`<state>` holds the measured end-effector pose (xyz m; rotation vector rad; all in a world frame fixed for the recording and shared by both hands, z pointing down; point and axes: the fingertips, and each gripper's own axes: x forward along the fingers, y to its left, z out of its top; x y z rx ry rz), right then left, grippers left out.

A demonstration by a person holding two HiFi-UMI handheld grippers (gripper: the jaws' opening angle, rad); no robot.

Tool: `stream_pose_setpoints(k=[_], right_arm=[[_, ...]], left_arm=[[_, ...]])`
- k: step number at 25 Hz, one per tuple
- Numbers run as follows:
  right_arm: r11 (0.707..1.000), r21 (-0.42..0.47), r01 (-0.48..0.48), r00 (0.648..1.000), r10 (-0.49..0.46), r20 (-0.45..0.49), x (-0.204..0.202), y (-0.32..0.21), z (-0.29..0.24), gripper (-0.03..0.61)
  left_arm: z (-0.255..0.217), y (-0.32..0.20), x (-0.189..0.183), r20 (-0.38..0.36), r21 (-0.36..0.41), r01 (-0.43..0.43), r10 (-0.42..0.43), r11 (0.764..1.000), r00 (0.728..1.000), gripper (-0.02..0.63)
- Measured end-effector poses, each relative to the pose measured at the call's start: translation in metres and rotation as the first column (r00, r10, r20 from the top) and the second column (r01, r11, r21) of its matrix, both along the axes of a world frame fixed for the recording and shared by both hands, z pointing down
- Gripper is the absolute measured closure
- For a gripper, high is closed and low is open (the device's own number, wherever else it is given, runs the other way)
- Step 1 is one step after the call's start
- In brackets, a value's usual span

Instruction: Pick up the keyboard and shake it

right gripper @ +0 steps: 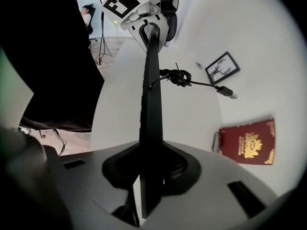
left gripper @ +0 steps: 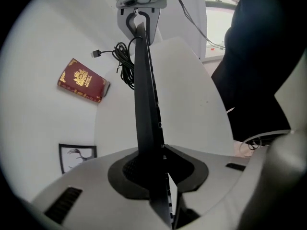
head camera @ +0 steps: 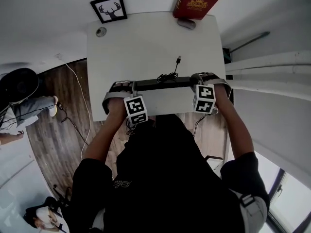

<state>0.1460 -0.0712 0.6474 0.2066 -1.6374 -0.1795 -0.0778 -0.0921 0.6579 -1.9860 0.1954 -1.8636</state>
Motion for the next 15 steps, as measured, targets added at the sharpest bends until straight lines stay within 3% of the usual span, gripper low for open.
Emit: stream_pose_setpoints(k=[2,4,9,11,15], right_arm=[[0.994,0.11,-0.025,0.999,0.029,-0.032,0.007,-0.017,-0.021,0.488],[0.969,0.244,-0.049,0.996,0.065,-0.06,0.014,-0.037,-0.05,0.488],[0.854,0.513,-0.085,0.986,0.147,-0.081,0.029,-0.079,-0.141,0.488],[0.808,0.582,-0.089,0.982,0.168,-0.084,0.035,-0.089,-0.174,0.488],[0.735,0.672,-0.095,0.974,0.206,-0.089,0.048,-0.1,-0.225,0.488]], left_arm=[[-0.024,-0.023,0.005,-0.008,0.12,-0.022,0.023,0.992,1.0,0.525],[-0.055,-0.045,0.011,-0.015,0.242,-0.04,0.045,0.97,0.999,0.525],[-0.144,-0.095,0.028,-0.033,0.469,-0.057,0.081,0.882,0.996,0.525],[-0.178,-0.109,0.035,-0.04,0.529,-0.061,0.097,0.846,0.994,0.525],[-0.229,-0.116,0.048,-0.065,0.586,-0.065,0.126,0.807,0.99,0.523]])
